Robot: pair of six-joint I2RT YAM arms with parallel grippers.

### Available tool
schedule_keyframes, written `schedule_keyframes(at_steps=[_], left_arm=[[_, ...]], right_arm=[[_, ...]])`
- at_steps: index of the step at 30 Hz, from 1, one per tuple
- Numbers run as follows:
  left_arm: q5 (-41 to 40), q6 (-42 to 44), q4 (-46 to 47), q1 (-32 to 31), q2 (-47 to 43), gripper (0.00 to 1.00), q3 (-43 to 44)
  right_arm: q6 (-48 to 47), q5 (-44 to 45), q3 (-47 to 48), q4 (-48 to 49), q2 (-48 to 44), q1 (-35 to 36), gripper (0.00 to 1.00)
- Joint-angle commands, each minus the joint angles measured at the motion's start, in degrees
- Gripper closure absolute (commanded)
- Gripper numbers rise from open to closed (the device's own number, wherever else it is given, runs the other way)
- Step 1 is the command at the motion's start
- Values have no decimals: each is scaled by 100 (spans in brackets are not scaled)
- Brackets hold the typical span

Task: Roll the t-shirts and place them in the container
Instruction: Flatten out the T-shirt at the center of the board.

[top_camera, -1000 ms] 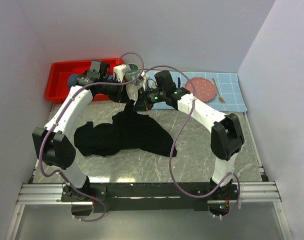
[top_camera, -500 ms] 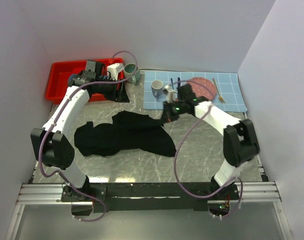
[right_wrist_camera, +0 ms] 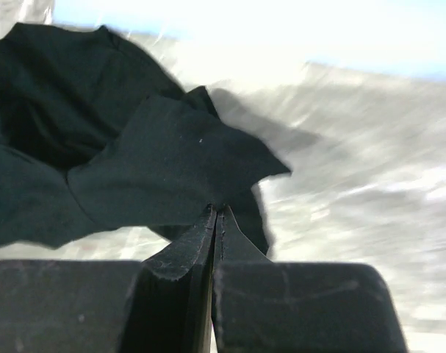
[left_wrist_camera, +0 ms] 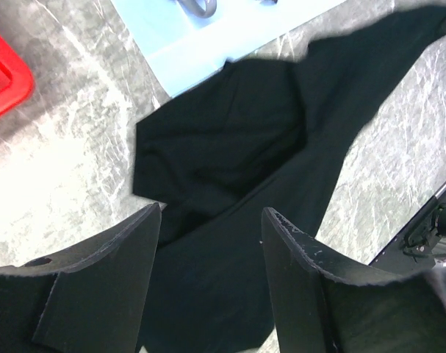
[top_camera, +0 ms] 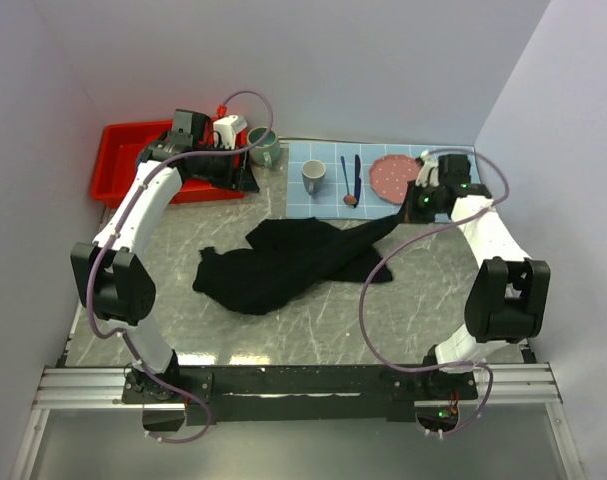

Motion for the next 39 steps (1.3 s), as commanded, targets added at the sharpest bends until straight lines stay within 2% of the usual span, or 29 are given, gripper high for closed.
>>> schedule_keyframes(at_steps=[1,2,5,6,11,14,15,17,19,20,21,22,23,28,31,35,39], left_arm=[[55,-2,117,-3,45,37,230],[55,-2,135,-3,45,37,212],[29,24,118,-3,19,37,98],[29,33,126,-3,10,36,54],[-41,85,91,-38,-7,36,-25],[-103,138,82,-56,19,36,-78],[-120,164,65,-65,45,36,-87],[-138,182,38,-100,80,36,-78],[-147,182,-14,-117,151,36,-52],[-147,182,-15,-126,160,36,-43],[-147,182,-15,-126,212,36,-43],[-138,182,-41,-135,238,36,-34],[-138,173,-58,-144,265,36,-25],[-208,437,-198,-170,458,36,71],[-278,507,-269,-170,502,36,89],[-419,665,-418,-170,573,36,2],[-639,797,-498,-170,608,36,-113]], right_arm=[[-1947,141,227,-738,-226,380,100],[-2717,280,95,-836,-323,591,100],[-3862,378,-834,-1153,-745,1225,100],[-4050,422,-1003,-1310,-816,1461,100],[-4823,738,-1776,-1593,-939,1666,98],[-5070,1037,-2076,-1374,-1255,1578,77],[-5036,872,-2051,-1313,-1343,1465,70],[-4703,311,-1562,-1548,-1345,649,65],[-4100,-426,-1077,-2163,-794,86,59],[-3922,-735,-648,-2382,-555,-412,57],[-3816,-1051,-488,-2802,-327,-635,45],[-3580,-1681,-347,-2937,50,-829,40],[-3403,-1887,-345,-2973,201,-1144,34],[-1526,-2504,-888,-1982,589,-1630,34],[-995,-2636,-1022,-1594,703,-1657,34],[-747,-2865,-829,-1339,1028,-1771,36],[-879,-2419,-180,-1172,1432,-1885,39]])
